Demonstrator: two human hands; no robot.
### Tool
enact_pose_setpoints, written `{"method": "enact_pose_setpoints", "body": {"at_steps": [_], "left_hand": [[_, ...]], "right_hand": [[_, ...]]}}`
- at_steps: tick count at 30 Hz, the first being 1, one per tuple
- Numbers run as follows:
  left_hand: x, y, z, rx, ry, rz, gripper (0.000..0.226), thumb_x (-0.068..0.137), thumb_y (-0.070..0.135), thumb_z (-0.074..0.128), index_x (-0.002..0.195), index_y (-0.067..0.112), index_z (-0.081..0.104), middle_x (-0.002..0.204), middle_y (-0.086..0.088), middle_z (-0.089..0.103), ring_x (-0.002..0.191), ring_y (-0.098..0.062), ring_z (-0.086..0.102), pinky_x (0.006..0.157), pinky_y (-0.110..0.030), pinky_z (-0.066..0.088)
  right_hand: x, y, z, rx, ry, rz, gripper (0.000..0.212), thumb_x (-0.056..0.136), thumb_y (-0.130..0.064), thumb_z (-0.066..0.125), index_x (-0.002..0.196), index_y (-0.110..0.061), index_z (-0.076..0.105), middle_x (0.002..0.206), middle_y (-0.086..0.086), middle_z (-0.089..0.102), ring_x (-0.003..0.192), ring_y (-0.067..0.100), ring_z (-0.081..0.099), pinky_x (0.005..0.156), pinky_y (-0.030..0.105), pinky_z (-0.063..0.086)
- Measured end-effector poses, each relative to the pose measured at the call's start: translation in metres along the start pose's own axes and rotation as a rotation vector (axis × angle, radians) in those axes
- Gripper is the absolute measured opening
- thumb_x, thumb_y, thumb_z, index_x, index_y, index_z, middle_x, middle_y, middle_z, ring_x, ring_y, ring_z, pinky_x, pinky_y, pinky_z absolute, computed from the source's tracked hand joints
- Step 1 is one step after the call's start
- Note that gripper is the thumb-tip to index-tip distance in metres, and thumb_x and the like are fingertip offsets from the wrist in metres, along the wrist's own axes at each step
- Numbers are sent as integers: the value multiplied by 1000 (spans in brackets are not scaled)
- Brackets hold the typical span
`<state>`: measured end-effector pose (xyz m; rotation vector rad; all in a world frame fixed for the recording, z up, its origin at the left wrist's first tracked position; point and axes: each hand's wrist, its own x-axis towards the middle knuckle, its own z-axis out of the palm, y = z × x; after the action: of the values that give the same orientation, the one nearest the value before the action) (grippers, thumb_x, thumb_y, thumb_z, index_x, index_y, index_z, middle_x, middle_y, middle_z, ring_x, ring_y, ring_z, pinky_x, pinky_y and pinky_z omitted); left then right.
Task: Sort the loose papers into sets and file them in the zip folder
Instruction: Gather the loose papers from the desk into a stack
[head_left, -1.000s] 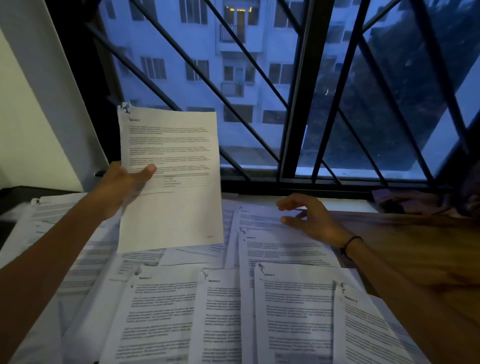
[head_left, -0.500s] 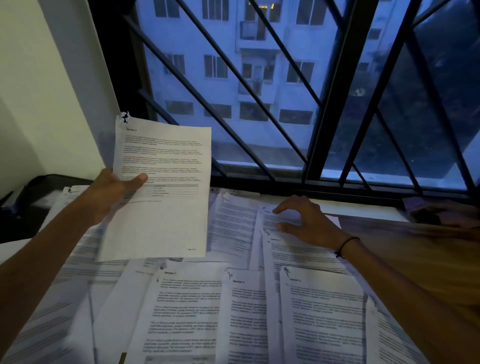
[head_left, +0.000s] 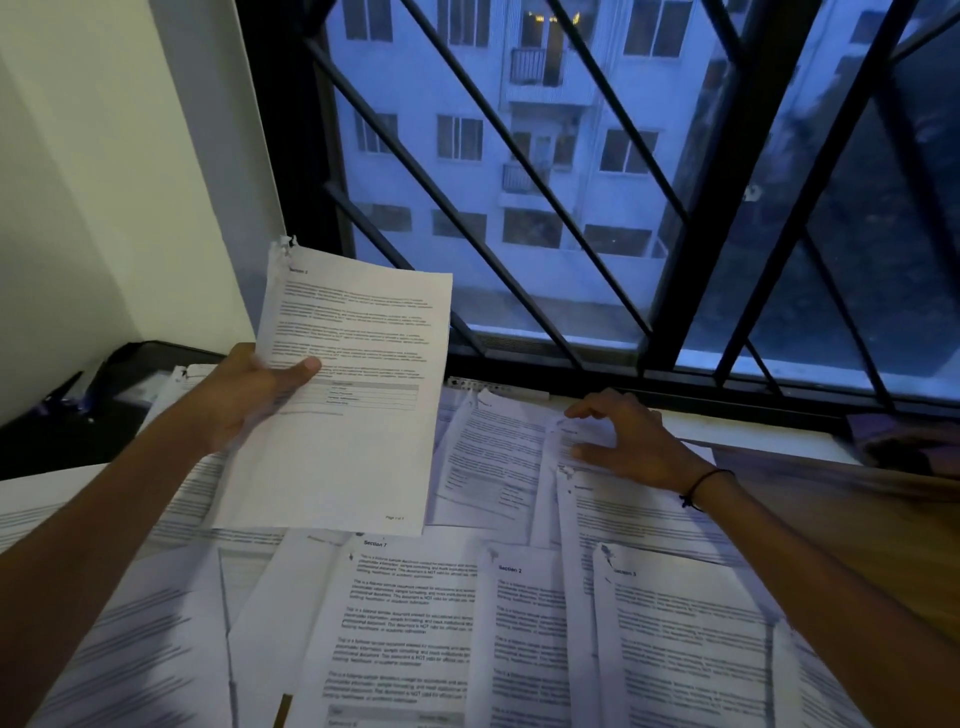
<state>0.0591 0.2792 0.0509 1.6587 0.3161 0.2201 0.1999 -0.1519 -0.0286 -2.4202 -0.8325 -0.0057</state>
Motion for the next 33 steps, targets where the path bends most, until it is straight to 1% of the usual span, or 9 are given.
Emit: {"method": "enact_pose_setpoints", "body": {"at_steps": [2, 5, 7, 13, 17, 19, 21, 25, 33], "left_hand": [[0, 0, 4, -1, -9, 5, 12, 96, 12, 67, 107, 15, 68, 88, 10, 79, 78, -4, 76, 62, -16, 59], [1, -3, 12, 1, -38, 15, 21, 96, 11, 66, 117, 15, 68, 105, 6, 78, 88, -7, 76, 68, -18, 60], [1, -4, 17, -6, -50, 22, 27, 96, 11, 66, 122, 14, 67, 108, 6, 77, 92, -8, 76, 69, -18, 60], [8, -8, 21, -37, -52, 11, 39, 95, 11, 68, 133, 11, 64, 115, 0, 76, 96, -13, 76, 71, -22, 62], [11, -10, 14, -19, -53, 11, 37, 94, 11, 69, 131, 12, 65, 113, 1, 77, 96, -13, 76, 74, -24, 62], [12, -11, 9, 4, -40, 3, 36, 94, 13, 70, 130, 10, 66, 114, -1, 77, 99, -16, 76, 85, -32, 60], [13, -12, 1, 22, -31, -2, 36, 93, 15, 71, 128, 9, 67, 115, -3, 77, 101, -18, 75, 93, -36, 56], [10, -16, -17, 62, -13, -3, 31, 92, 19, 72, 122, 11, 70, 112, -2, 78, 102, -20, 75, 91, -36, 56], [6, -19, -56, 65, 43, -6, 34, 93, 19, 71, 125, 8, 69, 118, -6, 76, 109, -26, 72, 103, -44, 51]], "right_hand": [[-2, 6, -3, -18, -25, 40, 48, 79, -61, 74, 120, -48, 53, 121, -14, 53, 117, 13, 48, 105, 54, 37], [-6, 9, -5, -56, -43, 78, 54, 77, -63, 76, 121, -49, 47, 121, -14, 52, 116, 12, 45, 106, 50, 34], [-7, 7, -5, -69, -40, 85, 56, 78, -61, 77, 124, -47, 47, 121, -12, 51, 115, 12, 44, 105, 48, 32], [-4, -3, -9, -118, -71, 99, 58, 80, -58, 77, 127, -43, 47, 124, -9, 50, 118, 12, 42, 93, 38, 25], [3, -5, -7, -64, -91, 93, 65, 73, -76, 67, 126, -44, 49, 124, -11, 51, 121, 15, 44, 102, 45, 34], [8, -8, -5, -46, -97, 81, 68, 66, -84, 59, 122, -48, 47, 123, -13, 51, 119, 14, 45, 105, 53, 37], [12, -12, -1, -56, -95, 66, 63, 69, -80, 62, 122, -50, 46, 122, -14, 51, 118, 13, 45, 106, 54, 35], [21, -28, 6, -79, -56, 52, 52, 83, -59, 73, 127, -41, 52, 124, -10, 51, 121, 15, 41, 107, 50, 28], [38, -57, 21, -32, -49, -18, 52, 85, -55, 74, 130, -41, 52, 123, -13, 51, 120, 12, 40, 107, 52, 26]]}}
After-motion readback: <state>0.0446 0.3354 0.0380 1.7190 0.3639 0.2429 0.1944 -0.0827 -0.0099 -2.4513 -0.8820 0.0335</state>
